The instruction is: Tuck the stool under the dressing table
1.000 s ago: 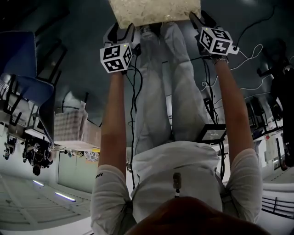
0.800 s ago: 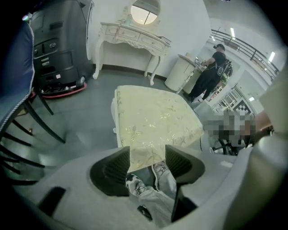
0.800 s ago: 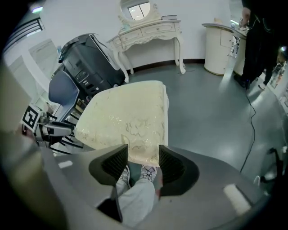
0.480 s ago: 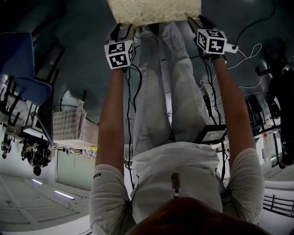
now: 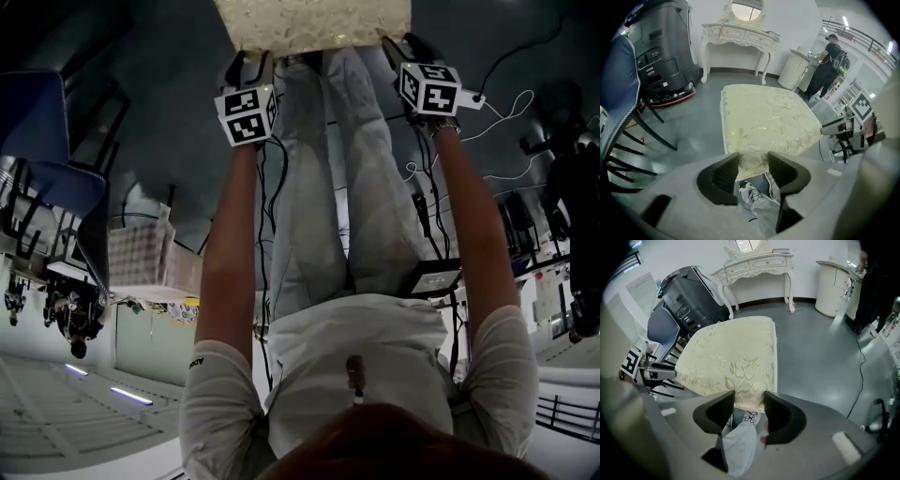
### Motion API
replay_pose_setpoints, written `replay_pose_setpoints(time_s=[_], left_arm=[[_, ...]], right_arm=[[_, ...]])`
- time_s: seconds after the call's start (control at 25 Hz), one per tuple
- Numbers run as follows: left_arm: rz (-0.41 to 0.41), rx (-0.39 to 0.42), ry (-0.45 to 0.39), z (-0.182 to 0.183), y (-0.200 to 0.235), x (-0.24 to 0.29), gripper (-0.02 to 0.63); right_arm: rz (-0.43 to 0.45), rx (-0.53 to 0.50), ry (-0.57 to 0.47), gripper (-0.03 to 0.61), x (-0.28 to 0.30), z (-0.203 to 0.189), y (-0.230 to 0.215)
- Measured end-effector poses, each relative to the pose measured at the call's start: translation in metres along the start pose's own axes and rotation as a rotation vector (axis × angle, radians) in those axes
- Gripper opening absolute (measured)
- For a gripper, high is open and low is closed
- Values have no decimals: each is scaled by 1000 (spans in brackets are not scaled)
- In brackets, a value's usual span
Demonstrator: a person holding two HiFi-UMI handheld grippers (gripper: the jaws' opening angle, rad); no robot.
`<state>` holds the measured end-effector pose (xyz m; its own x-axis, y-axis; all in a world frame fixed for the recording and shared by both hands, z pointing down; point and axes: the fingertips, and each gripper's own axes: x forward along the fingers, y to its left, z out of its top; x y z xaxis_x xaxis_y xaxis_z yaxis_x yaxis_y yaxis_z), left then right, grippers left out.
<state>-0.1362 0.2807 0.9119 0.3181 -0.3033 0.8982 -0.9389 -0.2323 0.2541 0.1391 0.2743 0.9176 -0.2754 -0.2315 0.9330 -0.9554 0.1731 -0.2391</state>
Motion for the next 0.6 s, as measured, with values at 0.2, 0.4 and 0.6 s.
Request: replay_pose_setpoints(time_s=[0.2,0.4,0.6], left_arm=[[22,4,-44,32,15,8,201],[38,22,-80,78,32,22,201],[43,41,-77,125,38,38,202]], right_arm=[[2,11,-44,212,10,32,0],[15,12,-75,213,20,75,-2],[24,27,-92,213,29,120,-15]])
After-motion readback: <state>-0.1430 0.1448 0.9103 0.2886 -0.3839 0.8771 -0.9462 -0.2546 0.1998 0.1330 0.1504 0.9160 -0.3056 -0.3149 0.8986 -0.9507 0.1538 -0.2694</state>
